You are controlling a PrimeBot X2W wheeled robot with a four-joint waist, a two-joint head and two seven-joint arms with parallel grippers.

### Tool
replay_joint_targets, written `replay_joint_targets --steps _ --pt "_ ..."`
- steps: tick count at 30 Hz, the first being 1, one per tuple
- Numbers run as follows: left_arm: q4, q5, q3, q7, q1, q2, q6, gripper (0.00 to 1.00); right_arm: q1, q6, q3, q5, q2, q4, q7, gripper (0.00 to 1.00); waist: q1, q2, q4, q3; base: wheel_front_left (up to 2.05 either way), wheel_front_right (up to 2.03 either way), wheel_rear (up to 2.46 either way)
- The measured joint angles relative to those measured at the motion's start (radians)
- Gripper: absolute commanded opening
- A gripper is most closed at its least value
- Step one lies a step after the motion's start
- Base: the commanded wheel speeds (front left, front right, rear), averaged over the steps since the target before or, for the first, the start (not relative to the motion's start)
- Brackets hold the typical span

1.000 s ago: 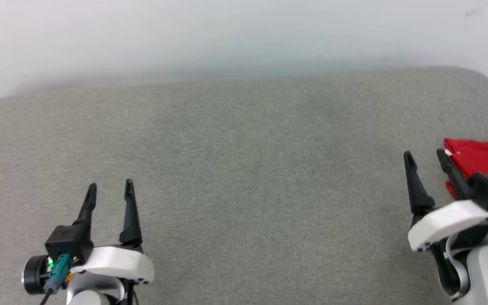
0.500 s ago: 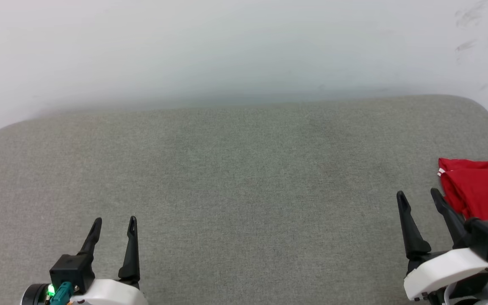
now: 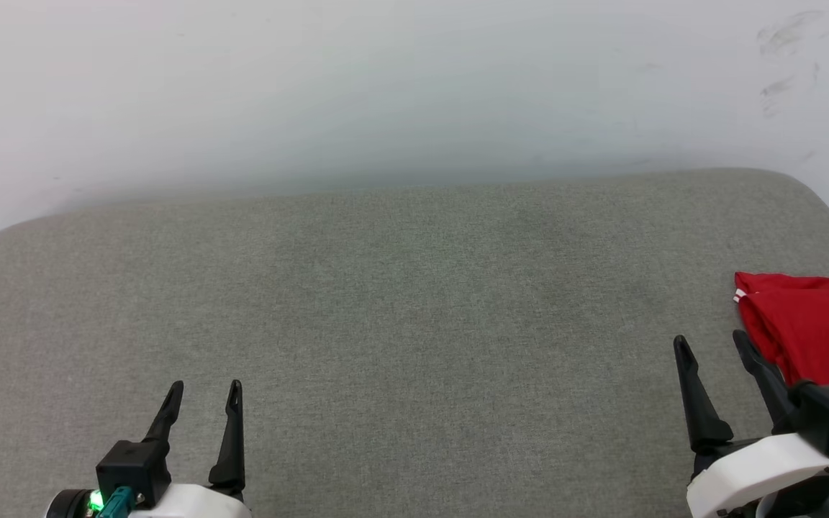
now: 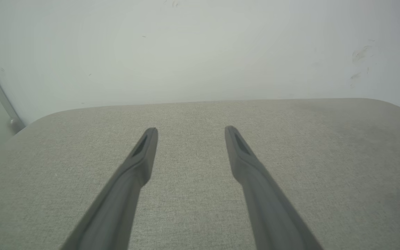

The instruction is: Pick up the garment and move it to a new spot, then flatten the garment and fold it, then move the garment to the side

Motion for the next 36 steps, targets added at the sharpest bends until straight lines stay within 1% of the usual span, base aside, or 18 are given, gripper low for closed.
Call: replay_joint_targets --steps 11,12,16,25,36 --pt "0.019 0.004 0.000 -0.003 -0.016 -0.003 -0.004 1.00 0.000 0.000 0.005 0.000 0.002 -0.001 0.003 1.00 0.0001 0.0000 0.005 0.005 0.00 0.00 0.00" --pt "0.026 0.004 -0.002 -0.002 -0.013 -0.006 -0.004 0.00 0.001 0.000 0.006 0.000 0.002 0.009 0.003 0.00 0.0001 0.0000 0.005 0.005 0.00 0.00 0.00" --pt "0.052 -0.014 -0.012 0.006 0.012 -0.032 -0.009 0.00 0.013 0.000 0.009 0.021 0.002 0.044 0.003 0.00 0.0001 0.0000 0.006 0.006 0.00 0.00 0.00" --pt "0.067 -0.155 0.036 0.045 0.007 -0.065 -0.052 0.00 0.008 0.000 0.006 0.205 0.001 0.084 0.003 0.00 0.0001 0.0000 0.012 0.008 0.00 0.00 0.00" --pt "0.091 -0.308 0.093 0.089 -0.015 -0.100 -0.098 0.00 -0.016 0.000 0.000 0.403 -0.001 0.130 0.003 0.00 0.0002 0.0000 0.018 0.010 0.00 0.00 0.00"
